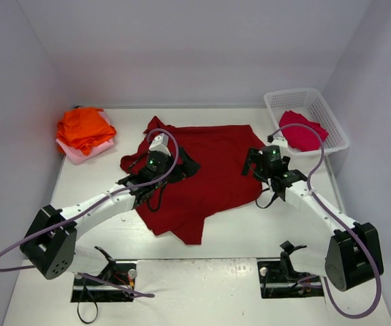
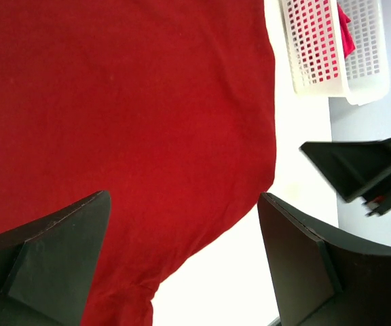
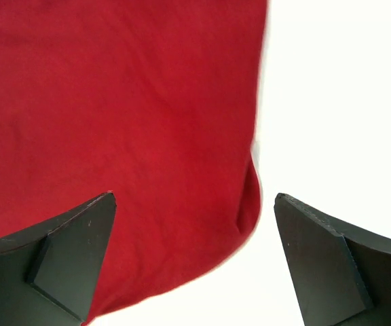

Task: Fold and stack the t-shirts

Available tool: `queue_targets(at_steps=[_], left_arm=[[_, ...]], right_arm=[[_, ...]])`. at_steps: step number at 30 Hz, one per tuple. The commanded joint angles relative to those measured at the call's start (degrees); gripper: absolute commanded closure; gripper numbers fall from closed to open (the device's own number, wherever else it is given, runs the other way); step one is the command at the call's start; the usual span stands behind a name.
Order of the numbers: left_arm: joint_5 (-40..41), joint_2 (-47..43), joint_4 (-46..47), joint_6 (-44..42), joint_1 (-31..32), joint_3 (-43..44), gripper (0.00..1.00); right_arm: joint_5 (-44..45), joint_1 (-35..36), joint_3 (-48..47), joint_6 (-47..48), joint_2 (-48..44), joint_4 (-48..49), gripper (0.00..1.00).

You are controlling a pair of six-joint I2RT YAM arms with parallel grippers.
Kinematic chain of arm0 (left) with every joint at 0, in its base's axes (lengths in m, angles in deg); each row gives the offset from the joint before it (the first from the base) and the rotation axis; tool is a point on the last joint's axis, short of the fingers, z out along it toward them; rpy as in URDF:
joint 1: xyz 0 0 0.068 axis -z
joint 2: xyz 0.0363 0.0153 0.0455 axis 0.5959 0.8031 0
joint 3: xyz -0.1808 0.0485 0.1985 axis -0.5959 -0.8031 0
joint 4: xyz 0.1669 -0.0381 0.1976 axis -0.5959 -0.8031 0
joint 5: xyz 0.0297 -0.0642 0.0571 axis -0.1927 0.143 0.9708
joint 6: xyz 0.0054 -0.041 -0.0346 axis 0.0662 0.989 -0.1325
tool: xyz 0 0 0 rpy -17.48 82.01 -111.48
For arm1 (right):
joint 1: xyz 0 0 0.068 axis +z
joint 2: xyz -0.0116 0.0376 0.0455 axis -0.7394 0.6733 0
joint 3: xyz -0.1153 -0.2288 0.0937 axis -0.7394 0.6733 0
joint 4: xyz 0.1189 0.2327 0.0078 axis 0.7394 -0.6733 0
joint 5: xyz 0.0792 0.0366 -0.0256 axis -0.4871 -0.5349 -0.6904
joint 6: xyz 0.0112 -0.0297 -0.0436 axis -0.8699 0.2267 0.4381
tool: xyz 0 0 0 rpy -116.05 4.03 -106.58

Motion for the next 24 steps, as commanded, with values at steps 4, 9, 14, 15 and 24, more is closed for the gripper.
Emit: queue_targets(at_steps=[4, 9, 14, 15, 24], left_arm=[[0.7, -3.9, 0.9, 3.8, 1.8, 0.5, 0.16], [-0.9, -3.6, -2.5, 6.0, 2.0, 0.3, 0.16], [-2.5, -3.8, -6.1, 10.1, 2.1, -0.3, 0.16], [-2.5, -3.9, -7.0, 10.4, 2.1, -0.2, 0.16], [-4.4, -4.1, -14.0, 12.6, 2.5, -0.7, 0.16]], right_arm=[[0.5, 0.0, 1.9, -4.3, -1.9, -0.1, 0.02], [0.4, 0.0, 2.9, -5.0, -1.7, 0.0, 0.03], [0.5, 0.0, 3.9, -5.2, -2.0, 0.1, 0.04], [0.6, 0.0, 4.2, -5.3, -2.1, 0.0, 0.04], [0.2, 0.0, 5.3, -5.7, -1.0, 0.5, 0.07]])
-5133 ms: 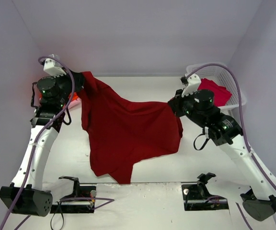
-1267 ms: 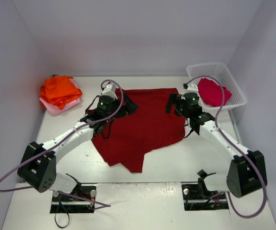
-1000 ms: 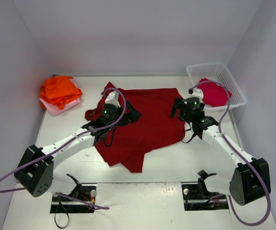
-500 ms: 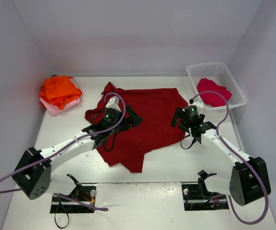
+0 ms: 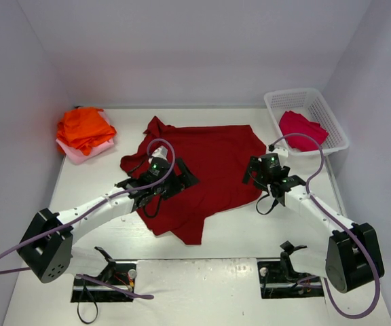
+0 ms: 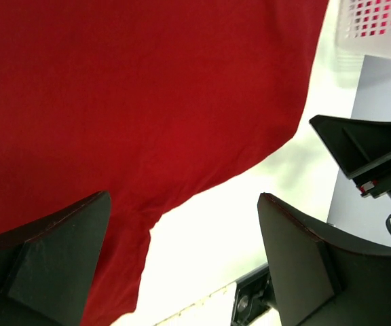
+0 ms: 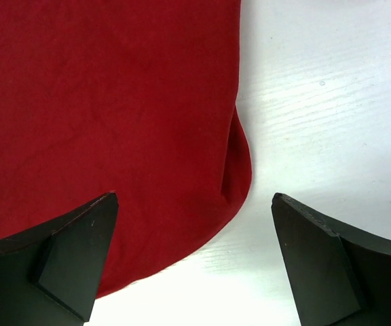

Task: Fold and stack the t-shirts

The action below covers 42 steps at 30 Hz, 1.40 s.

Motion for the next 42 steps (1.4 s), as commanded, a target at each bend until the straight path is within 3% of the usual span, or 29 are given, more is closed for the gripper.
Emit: queue_targets(at_steps=[1, 11, 23, 29, 34, 42], left_arm=[[-1.4, -2.3, -1.0, 2.4, 0.7, -0.3, 0.16], [-3.1, -4.0, -0.3, 8.3, 4.4, -5.8, 0.16], [6.5, -23.5, -9.3, 17.9, 13.6, -14.5, 0.16], [8.4, -27.8, -14.7, 21.7, 18.3, -17.6, 0.16], [9.9, -25.3, -12.5, 22.9, 19.7, -18.7, 0.16], [8.6, -13.6, -3.4, 22.9, 19.7, -17.7, 0.16]], right_arm=[[0.4, 0.0, 0.0, -1.1, -0.3, 2.2, 0.08], [1.9, -0.1, -1.0, 0.1, 1.9, 3.0, 0.10], [1.0, 0.0, -3.7, 0.7, 6.2, 5.7, 0.11], [0.4, 0.0, -3.6, 0.4, 6.5, 6.5, 0.12], [-0.2, 0.0, -3.9, 0.1, 6.8, 6.9, 0.12], [0.0, 0.0, -3.5, 0.9, 5.9, 6.9, 0.13]])
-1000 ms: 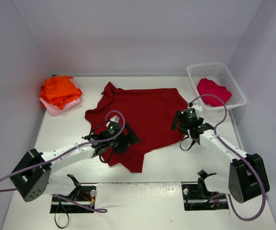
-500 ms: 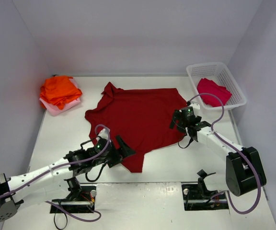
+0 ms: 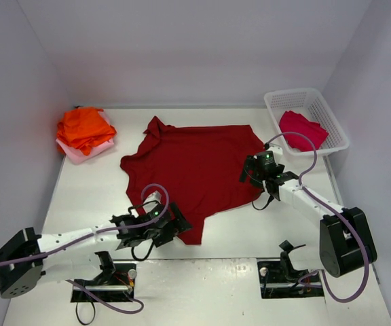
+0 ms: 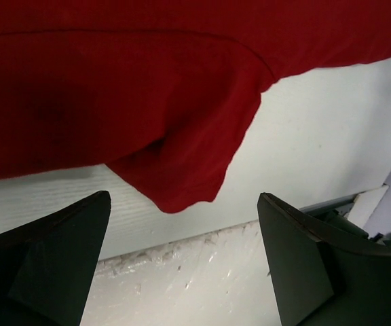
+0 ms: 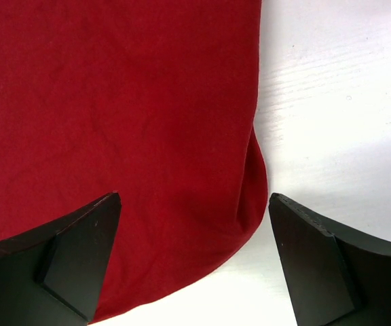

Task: Fold and stack the t-shirts

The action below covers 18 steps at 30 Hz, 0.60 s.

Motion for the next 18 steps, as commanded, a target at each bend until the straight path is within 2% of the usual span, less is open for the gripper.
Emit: queue_targets(at_steps=[1, 7, 8, 9, 11, 12, 14, 15, 16, 18], left_arm=[[0.3, 3.7, 7.0, 1.4, 0.3, 2.1, 0.16], [-0.3, 8.1, 10.6, 1.1, 0.2, 2.9, 0.17], [-0.3, 8.4, 11.0, 0.9, 0.3, 3.1, 0.21], [-0.3, 8.8, 11.0, 0.6, 0.2, 3.2, 0.33], [0.0, 9.0, 11.0, 0.6, 0.2, 3.5, 0.45], [0.1, 8.9, 11.0, 0.6, 0.2, 3.5, 0.57], [0.3, 8.8, 10.4, 0.5, 0.2, 3.4, 0.72], [0.5, 8.5, 10.4, 0.6, 0.2, 3.2, 0.82], [0.6, 8.2, 10.2, 0.6, 0.2, 3.1, 0.98], [0.6, 7.6, 9.7, 0.5, 0.2, 2.8, 1.00]], right_arm=[[0.9, 0.1, -2.2, 0.4, -0.8, 2.5, 0.13], [1.2, 0.0, -2.1, 0.9, 0.2, 3.0, 0.16], [1.2, 0.1, -2.0, 0.9, 0.7, 3.2, 0.17], [1.2, 0.1, -1.9, 1.0, 0.9, 3.3, 0.18], [1.2, 0.1, -1.8, 1.0, 1.3, 3.8, 0.20], [1.2, 0.1, -1.8, 1.0, 1.4, 3.9, 0.20], [1.1, 0.0, -1.7, 0.9, 1.6, 4.2, 0.22], [1.1, 0.0, -1.7, 1.0, 1.6, 4.3, 0.22], [1.2, 0.1, -1.7, 1.1, 1.7, 4.3, 0.23], [1.3, 0.0, -1.6, 1.1, 1.8, 4.3, 0.23]])
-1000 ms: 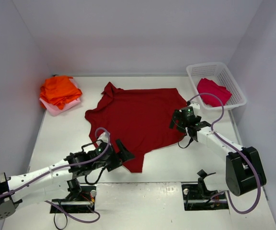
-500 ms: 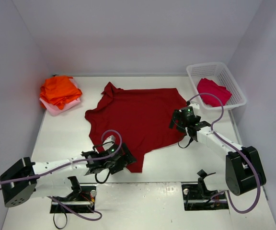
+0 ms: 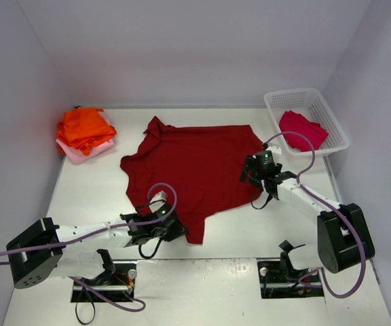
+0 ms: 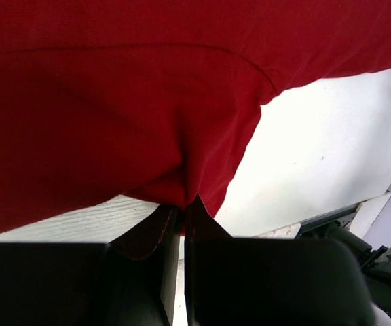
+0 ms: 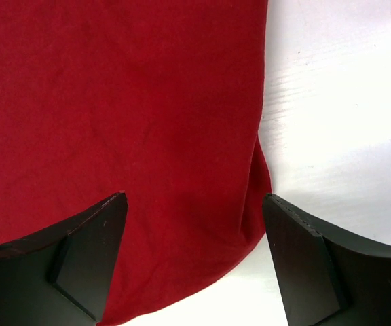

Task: Fold and stack the t-shirts

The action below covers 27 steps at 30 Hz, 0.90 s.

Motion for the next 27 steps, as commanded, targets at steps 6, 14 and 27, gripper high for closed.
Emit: queue_targets(at_steps=[6, 14, 27], left_arm=[[1.4, -5.3, -1.6, -0.5, 0.2, 2.6, 1.00], [-0.7, -22.1, -17.4, -0.3, 0.6, 2.8, 1.00], [8.0, -52.2, -47.4, 3.5, 0.8, 4.6, 1.00]], right_arm=[[1.3, 0.0, -1.7, 0.5, 0.7, 2.7, 0.24], [0.7, 0.0, -2.0, 0.8, -0.7, 1.1, 0.24], [-3.5, 0.7, -0.9, -1.9, -5.9, -4.6, 0.28]])
